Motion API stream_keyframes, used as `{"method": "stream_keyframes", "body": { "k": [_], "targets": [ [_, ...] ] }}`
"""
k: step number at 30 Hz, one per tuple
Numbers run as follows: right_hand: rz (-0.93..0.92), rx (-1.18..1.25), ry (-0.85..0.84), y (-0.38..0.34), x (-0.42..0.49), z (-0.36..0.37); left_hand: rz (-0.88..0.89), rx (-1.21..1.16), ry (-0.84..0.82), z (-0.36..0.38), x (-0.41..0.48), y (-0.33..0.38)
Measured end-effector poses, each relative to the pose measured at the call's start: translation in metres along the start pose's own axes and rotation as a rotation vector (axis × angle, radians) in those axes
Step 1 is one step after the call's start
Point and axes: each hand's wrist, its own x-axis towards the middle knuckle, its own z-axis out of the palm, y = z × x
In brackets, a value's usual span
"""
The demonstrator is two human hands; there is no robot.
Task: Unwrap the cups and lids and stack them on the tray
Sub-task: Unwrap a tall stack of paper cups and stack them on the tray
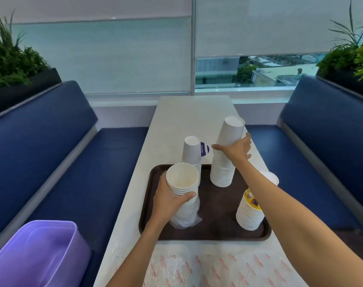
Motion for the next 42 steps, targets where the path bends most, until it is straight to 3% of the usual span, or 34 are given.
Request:
{"method": "stream_keyframes", "body": {
  "k": [4,6,8,11,14,17,20,28,32,42],
  "targets": [
    [-0.074,0.023,0.144,-0.012,-0.010,0.000,-0.008,-0.001,0.010,0.001,0.000,0.005],
    [-0.253,0.071,0.288,-0.021,-0.022,-0.002,0.006,-0.013,0.013,0.003,-0.001,0.008],
    [-0.496,0.120,0.321,-0.029,-0.036,-0.002,0.021,-0.032,0.023,0.003,-0.002,0.010],
    [-0.689,0.099,-0.003,-0.037,-0.053,-0.001,0.032,-0.056,0.026,0.004,-0.005,0.013],
    [-0.615,-0.204,-0.512,-0.040,-0.066,0.002,0.045,-0.051,0.029,0.007,-0.010,0.006],
    [-0.559,-0.506,-0.780,-0.037,-0.080,0.010,-0.007,-0.048,0.040,0.012,-0.016,-0.001],
    [-0.596,-0.658,-0.790,-0.034,-0.088,0.020,-0.062,-0.099,0.073,0.019,-0.016,0.006],
    [-0.571,-0.722,-0.762,-0.043,-0.086,0.022,-0.038,-0.149,0.058,0.013,-0.011,0.009],
    [-0.568,-0.735,-0.757,-0.046,-0.084,0.025,-0.109,-0.092,0.087,0.016,-0.008,0.016],
    [-0.592,-0.674,-0.709,-0.074,-0.089,0.005,-0.063,-0.054,0.065,0.010,-0.006,0.012]
  ]
}}
